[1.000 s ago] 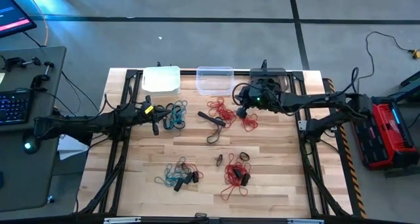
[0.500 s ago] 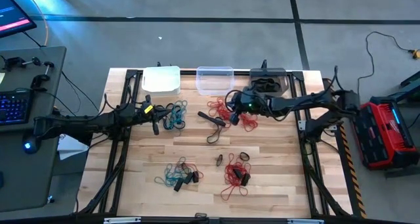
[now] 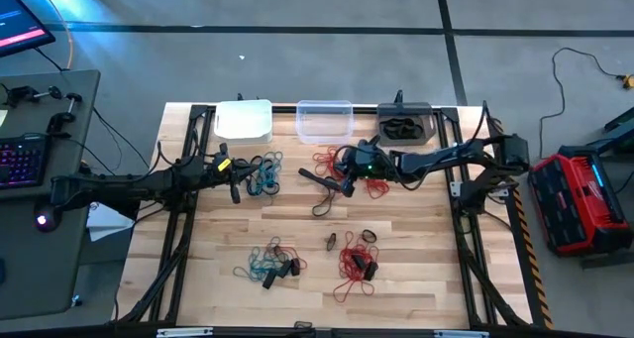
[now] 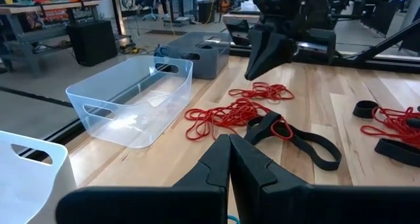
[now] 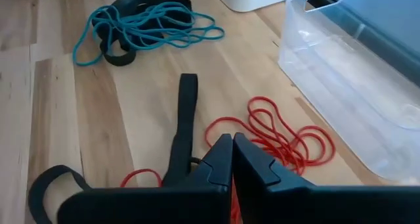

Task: Sort rubber bands into baskets
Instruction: Put the black rubber band into the black bin

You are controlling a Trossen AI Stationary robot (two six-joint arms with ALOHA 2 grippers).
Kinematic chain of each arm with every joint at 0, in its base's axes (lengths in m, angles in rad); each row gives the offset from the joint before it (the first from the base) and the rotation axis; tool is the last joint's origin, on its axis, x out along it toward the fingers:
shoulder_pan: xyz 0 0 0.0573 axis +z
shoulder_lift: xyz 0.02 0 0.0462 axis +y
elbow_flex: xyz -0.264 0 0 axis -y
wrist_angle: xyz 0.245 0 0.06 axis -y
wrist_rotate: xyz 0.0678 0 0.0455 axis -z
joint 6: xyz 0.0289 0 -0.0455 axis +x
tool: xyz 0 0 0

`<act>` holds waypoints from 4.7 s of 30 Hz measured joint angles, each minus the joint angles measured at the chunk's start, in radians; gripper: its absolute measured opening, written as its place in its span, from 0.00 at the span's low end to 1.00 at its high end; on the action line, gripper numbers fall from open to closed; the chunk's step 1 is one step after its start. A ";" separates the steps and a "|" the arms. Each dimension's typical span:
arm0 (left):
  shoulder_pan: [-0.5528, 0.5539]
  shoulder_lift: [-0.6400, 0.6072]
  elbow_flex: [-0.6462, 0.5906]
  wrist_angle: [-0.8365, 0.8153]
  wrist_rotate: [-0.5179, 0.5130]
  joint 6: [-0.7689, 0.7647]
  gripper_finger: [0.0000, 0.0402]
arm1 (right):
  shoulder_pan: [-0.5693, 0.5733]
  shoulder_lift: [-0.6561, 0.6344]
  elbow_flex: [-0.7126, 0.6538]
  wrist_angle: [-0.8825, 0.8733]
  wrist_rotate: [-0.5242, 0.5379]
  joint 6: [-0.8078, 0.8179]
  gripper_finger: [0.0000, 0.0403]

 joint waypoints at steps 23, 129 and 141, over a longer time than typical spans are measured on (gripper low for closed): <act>0.000 0.006 0.000 0.004 0.000 0.007 0.00 | 0.017 0.240 0.360 -0.146 -0.053 -0.001 0.40; 0.000 0.006 0.000 -0.010 0.000 0.015 0.00 | -0.070 -0.079 0.477 -0.975 0.619 0.118 0.00; 0.000 0.006 0.000 -0.009 -0.008 0.006 0.00 | -0.213 -0.101 0.454 -1.254 0.731 0.442 0.00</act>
